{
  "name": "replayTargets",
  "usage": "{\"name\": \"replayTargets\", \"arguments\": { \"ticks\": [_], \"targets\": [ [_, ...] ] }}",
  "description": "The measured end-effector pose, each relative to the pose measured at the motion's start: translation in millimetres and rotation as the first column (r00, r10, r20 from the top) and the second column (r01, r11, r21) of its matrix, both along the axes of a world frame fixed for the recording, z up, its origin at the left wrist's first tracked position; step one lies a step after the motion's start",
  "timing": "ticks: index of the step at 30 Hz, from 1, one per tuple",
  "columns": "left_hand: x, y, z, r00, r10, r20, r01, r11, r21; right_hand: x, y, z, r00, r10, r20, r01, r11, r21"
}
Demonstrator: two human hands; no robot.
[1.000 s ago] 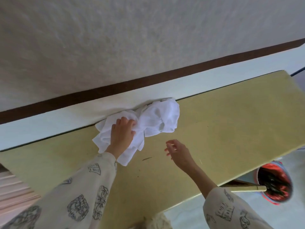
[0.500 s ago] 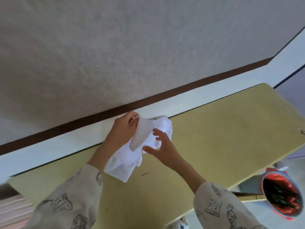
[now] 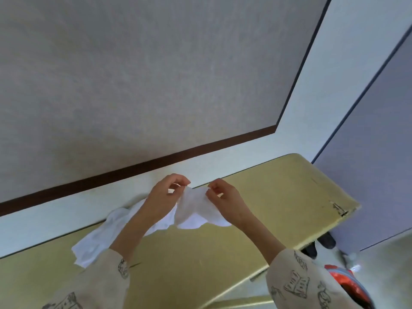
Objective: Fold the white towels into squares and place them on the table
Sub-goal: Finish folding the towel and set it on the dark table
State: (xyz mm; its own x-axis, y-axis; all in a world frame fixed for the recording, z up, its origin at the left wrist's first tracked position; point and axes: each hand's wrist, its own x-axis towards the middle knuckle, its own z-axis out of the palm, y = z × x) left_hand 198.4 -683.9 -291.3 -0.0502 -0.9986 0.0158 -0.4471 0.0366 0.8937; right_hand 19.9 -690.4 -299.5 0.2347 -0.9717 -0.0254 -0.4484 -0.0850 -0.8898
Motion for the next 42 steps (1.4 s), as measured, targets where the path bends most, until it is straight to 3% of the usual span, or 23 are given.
{"name": "replayTargets", "arguments": {
  "ticks": [3,8,15,19,24,28,33,36,42],
  "targets": [
    [-54,21,0,0.987,-0.03,-0.156,0.034,0.999,0.027,-42,4,15,0.999,0.038,-0.028,-0.037,0.999,0.008],
    [-118,31,-2,0.977,-0.126,-0.17,0.141,0.987,0.083,-95,0,32,0.996,0.088,0.014,-0.089,0.994,0.07],
    [-149,12,11,0.998,-0.056,-0.01,0.056,0.997,0.049,-120,-18,39,0.997,0.083,-0.001,-0.083,0.995,0.047],
    [-143,-7,9,0.967,-0.133,0.216,0.123,0.991,0.06,-121,-33,40,0.988,0.094,-0.124,-0.095,0.995,-0.005],
    [-140,-28,8,0.982,-0.114,0.148,0.097,0.989,0.115,-113,-54,36,0.987,0.102,-0.124,-0.097,0.994,0.047],
    [-132,-50,5,0.963,-0.037,0.265,0.03,0.999,0.028,-103,-69,36,0.986,0.072,-0.152,-0.07,0.997,0.016],
    [-138,-62,8,0.985,-0.025,0.172,0.014,0.998,0.062,-102,-81,29,0.991,0.057,-0.123,-0.055,0.998,0.015],
    [-147,-69,4,0.978,0.041,0.207,-0.048,0.998,0.032,-109,-91,29,0.997,0.042,-0.057,-0.039,0.998,0.054],
    [-153,-89,-4,0.911,0.121,0.393,-0.1,0.992,-0.073,-134,-112,23,0.992,0.063,-0.109,-0.058,0.997,0.044]
  ]
}}
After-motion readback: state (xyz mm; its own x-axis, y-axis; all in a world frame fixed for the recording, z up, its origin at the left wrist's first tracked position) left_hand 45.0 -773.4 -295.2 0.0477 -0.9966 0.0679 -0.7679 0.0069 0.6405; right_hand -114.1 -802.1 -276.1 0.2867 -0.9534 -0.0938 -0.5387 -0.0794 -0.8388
